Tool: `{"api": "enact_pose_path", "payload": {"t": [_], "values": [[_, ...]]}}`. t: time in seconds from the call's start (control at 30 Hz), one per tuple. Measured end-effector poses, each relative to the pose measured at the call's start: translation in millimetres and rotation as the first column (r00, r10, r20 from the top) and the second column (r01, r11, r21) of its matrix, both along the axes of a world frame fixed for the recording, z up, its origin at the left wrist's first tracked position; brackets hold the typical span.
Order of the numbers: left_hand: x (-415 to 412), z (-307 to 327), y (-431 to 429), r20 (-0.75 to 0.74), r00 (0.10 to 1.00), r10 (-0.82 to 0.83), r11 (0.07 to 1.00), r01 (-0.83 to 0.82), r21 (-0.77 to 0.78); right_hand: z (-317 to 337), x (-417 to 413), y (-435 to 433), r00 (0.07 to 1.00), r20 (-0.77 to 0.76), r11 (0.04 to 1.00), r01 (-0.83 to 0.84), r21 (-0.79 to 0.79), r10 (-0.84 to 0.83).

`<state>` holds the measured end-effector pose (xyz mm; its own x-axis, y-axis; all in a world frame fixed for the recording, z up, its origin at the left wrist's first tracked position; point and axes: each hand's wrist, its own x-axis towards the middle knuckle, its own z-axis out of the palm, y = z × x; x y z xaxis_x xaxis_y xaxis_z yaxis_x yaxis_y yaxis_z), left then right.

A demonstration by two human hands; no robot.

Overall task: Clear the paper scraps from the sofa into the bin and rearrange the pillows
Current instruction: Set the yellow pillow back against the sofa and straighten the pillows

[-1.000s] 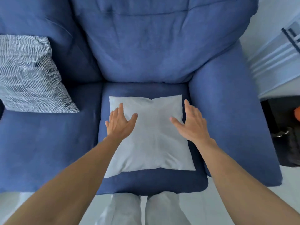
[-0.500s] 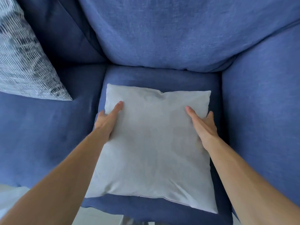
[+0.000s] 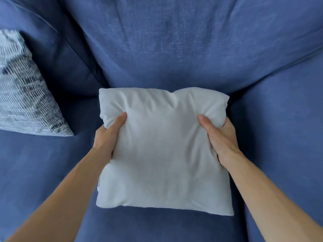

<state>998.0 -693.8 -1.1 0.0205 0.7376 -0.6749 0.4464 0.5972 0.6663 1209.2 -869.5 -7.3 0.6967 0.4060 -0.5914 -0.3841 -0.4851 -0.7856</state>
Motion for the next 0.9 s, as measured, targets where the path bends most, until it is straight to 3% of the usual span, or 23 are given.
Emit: {"api": "enact_pose_path", "payload": {"t": [0.23, 0.5, 0.57, 0.7, 0.8, 0.9], "values": [[39.1, 40.7, 60.9, 0.231, 0.969, -0.084, 0.969, 0.026, 0.245, 52.0, 46.8, 41.0, 0.975, 0.219, 0.969, -0.011, 0.247, -0.045], [64.2, 38.7, 103.2, 0.269, 0.938, -0.217, 0.945, 0.132, 0.299, 43.4, 88.7, 68.9, 0.968, 0.250, 0.983, -0.012, 0.185, -0.035], [75.5, 37.5, 126.5, 0.317, 0.918, -0.237, 0.940, 0.135, 0.313, 42.1, 103.9, 82.8, 0.967, 0.225, 0.966, 0.060, 0.250, -0.118], [95.4, 55.9, 156.2, 0.453, 0.876, -0.168, 0.970, 0.066, 0.233, 57.1, 127.5, 107.9, 0.951, 0.133, 0.916, 0.223, 0.334, -0.280], [109.5, 63.0, 166.8, 0.416, 0.909, -0.009, 0.968, -0.097, 0.232, 64.5, 134.4, 118.7, 0.941, 0.198, 0.927, 0.204, 0.315, -0.274], [119.9, 64.4, 176.0, 0.375, 0.927, 0.019, 0.939, -0.145, 0.311, 69.0, 142.2, 122.4, 0.906, 0.294, 0.926, 0.208, 0.316, -0.304]]}}
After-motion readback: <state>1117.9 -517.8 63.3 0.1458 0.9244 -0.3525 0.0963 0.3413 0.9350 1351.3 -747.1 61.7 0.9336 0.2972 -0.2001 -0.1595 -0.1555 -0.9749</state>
